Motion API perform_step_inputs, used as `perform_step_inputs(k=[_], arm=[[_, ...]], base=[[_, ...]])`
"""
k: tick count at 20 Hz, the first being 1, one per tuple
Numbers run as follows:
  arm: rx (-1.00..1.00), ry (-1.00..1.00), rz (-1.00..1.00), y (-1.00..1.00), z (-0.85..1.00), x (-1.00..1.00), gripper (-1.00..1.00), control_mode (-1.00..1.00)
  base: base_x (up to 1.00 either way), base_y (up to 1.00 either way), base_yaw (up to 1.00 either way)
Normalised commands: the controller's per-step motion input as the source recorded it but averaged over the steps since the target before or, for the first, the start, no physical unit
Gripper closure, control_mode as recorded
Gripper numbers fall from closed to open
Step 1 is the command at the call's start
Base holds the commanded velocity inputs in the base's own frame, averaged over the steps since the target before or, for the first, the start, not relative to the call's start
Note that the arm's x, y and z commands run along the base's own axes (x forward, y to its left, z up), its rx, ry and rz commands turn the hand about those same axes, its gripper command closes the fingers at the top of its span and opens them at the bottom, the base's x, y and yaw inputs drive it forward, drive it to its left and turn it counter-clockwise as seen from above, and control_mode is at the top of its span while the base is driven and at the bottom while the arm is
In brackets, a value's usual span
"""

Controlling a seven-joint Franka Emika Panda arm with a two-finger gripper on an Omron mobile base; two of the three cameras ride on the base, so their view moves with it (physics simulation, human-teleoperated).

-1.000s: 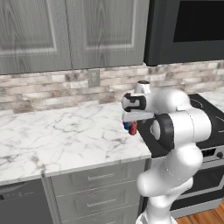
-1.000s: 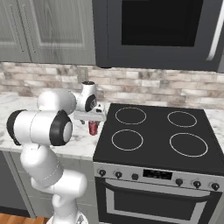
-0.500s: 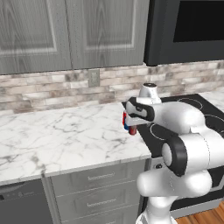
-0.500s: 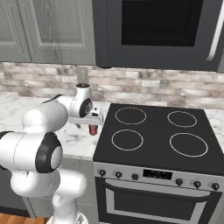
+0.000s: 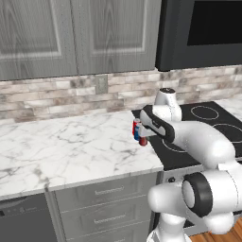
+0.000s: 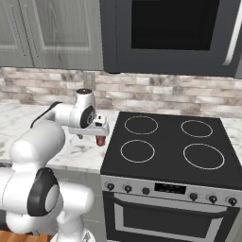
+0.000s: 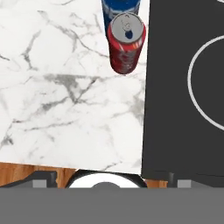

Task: Four empty soda cans are scattered around the kitchen. Gather all the cans and cluster them next to the stove for recycling.

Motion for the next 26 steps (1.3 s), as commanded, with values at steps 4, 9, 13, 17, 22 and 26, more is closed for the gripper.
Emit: perform_step_inputs(k=[4, 9, 13, 17, 22, 26], arm=[[0.0, 0.0, 0.0, 0.0, 0.12, -0.55, -1.0, -1.0], [0.0, 0.0, 0.0, 0.0, 0.0, -0.54, -1.0, -1.0], [0.0, 0.0, 0.0, 0.0, 0.01, -0.4, -1.0, -1.0], [0.0, 0.0, 0.0, 0.0, 0.1, -0.35, -1.0, -1.0], [0.0, 0.0, 0.0, 0.0, 0.03, -0.26, -1.0, 1.0], [0.0, 0.0, 0.0, 0.0, 0.0, 0.0, -1.0, 1.0]], base=[[0.0, 0.0, 0.0], [0.0, 0.0, 0.0], [0.0, 0.0, 0.0], [0.0, 0.0, 0.0], [-0.06, 0.0, 0.0], [-0.52, -0.05, 0.07]])
